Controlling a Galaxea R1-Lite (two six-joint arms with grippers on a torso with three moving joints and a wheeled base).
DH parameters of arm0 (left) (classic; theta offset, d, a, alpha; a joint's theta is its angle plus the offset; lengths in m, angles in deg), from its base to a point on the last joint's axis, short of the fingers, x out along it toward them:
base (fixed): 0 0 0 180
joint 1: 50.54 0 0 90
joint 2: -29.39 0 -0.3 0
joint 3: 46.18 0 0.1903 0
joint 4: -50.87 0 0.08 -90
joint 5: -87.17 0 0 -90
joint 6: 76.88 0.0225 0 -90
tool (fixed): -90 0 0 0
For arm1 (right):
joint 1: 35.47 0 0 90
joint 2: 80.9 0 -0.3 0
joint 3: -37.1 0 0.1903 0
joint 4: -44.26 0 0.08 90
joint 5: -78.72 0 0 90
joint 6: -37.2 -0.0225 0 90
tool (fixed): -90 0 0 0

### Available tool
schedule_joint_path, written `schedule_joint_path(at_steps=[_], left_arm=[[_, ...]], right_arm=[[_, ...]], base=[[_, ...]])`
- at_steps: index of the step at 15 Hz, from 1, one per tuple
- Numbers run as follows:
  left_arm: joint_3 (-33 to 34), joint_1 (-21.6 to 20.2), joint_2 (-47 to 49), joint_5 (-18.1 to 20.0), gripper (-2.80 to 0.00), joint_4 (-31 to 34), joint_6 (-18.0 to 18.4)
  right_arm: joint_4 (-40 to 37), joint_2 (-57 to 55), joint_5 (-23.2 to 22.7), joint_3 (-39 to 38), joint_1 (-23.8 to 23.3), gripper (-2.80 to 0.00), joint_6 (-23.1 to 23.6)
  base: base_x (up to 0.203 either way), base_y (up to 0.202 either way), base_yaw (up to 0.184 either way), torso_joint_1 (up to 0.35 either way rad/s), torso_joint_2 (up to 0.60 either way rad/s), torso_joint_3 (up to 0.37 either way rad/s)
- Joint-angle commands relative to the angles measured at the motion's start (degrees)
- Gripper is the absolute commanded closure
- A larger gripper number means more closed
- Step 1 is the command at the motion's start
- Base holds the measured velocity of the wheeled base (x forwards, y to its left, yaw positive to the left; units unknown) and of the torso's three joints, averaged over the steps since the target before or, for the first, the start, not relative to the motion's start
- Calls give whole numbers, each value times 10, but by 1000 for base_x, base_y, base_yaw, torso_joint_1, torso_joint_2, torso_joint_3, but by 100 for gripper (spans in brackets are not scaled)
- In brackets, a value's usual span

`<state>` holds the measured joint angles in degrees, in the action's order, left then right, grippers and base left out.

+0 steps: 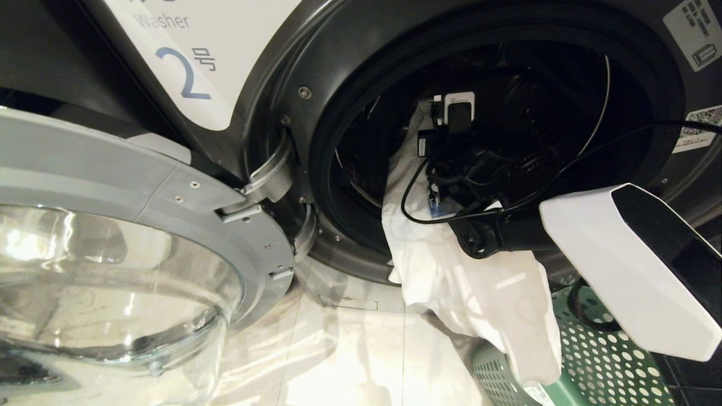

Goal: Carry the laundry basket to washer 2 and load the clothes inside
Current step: Place the clothes into the washing machine

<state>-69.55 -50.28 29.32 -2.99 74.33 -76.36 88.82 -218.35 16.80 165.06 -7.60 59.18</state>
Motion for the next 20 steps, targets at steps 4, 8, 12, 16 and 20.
schedule_joint_path(at_steps=[4,8,12,16,20], left_arm=[[0,0,0,0,0,0,0],[0,0,0,0,0,0,0],[0,0,0,0,0,0,0],[0,0,0,0,0,0,0],[0,0,0,0,0,1,0]], right_arm=[[-81,-39,-1,69,-26,-280,-3],[-123,-19,-2,60,-26,-280,-4],[-149,66,-4,-37,-24,-280,-43],[-271,226,-27,-215,-7,-280,-154],[-299,370,-35,-450,45,-280,-184]], base=[[0,0,0,0,0,0],[0,0,0,0,0,0],[0,0,0,0,0,0],[0,0,0,0,0,0],[0,0,0,0,0,0]])
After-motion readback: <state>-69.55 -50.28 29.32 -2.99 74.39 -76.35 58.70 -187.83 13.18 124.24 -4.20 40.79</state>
